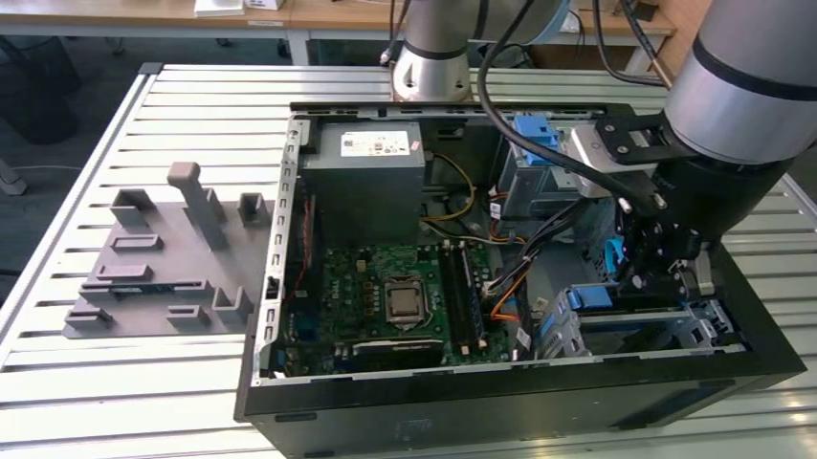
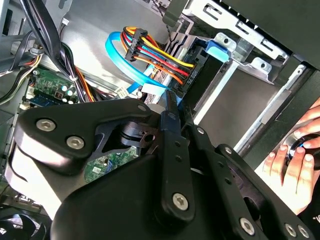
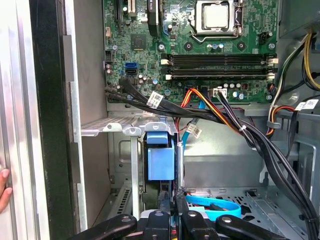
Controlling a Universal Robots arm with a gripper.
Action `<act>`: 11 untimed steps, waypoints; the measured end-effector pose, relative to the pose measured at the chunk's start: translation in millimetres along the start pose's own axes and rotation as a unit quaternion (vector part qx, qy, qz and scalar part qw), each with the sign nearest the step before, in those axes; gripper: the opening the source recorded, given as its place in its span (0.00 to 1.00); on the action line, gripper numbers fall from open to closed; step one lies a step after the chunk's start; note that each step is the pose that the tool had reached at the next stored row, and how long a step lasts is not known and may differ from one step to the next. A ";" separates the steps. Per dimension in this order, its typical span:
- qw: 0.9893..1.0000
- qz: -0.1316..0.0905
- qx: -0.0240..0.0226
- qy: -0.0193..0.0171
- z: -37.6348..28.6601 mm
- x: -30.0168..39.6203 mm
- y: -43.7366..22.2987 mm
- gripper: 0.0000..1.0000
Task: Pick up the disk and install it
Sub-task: 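Insert the second disk wire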
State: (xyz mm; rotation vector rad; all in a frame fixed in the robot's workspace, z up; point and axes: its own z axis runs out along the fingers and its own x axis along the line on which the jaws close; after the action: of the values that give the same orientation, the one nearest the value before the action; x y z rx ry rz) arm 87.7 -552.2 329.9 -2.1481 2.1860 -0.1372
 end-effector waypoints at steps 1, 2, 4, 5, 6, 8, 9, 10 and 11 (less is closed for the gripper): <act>1.000 0.000 0.000 0.000 0.2 0.0 0.0 0.16; 1.000 0.000 0.000 0.000 0.5 0.0 0.0 0.16; 1.000 0.000 0.000 0.000 1.1 0.0 0.1 0.16; 1.000 0.000 0.000 0.000 1.3 0.0 0.1 0.16; 1.000 0.000 0.000 0.000 1.6 0.0 0.2 0.16; 1.000 0.000 0.000 0.000 2.0 0.0 0.2 0.16; 1.000 0.000 0.000 0.000 2.0 0.0 0.2 0.16; 1.000 0.000 0.000 0.000 2.0 0.0 0.2 0.16; 1.000 0.000 0.000 0.000 2.1 0.0 0.3 0.16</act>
State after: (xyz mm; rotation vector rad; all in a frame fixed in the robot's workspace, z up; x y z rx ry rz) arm 87.7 -552.2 327.7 -2.1480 2.1860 -0.1373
